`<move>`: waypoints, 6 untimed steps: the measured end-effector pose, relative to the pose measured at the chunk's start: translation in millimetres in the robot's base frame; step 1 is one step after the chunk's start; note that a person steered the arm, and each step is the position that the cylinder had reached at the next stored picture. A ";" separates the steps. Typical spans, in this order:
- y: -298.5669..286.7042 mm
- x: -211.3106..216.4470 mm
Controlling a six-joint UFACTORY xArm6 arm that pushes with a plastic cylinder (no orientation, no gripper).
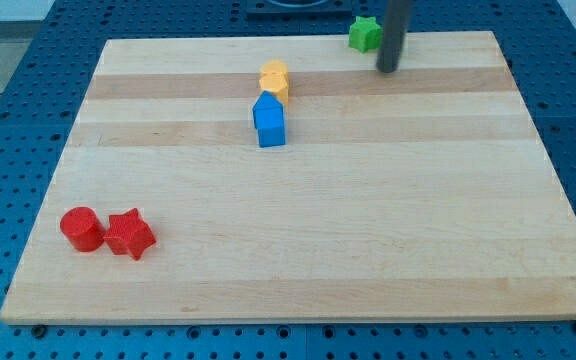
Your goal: Move the green blocks parallel to the right of yellow heart
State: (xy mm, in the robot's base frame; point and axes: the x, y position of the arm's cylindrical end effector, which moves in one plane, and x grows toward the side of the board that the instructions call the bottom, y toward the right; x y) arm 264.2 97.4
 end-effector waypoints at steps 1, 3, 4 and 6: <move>-48.4 -2.6; -83.9 -69.8; -71.9 -71.9; -19.8 -58.5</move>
State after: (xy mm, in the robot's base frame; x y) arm 205.7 77.6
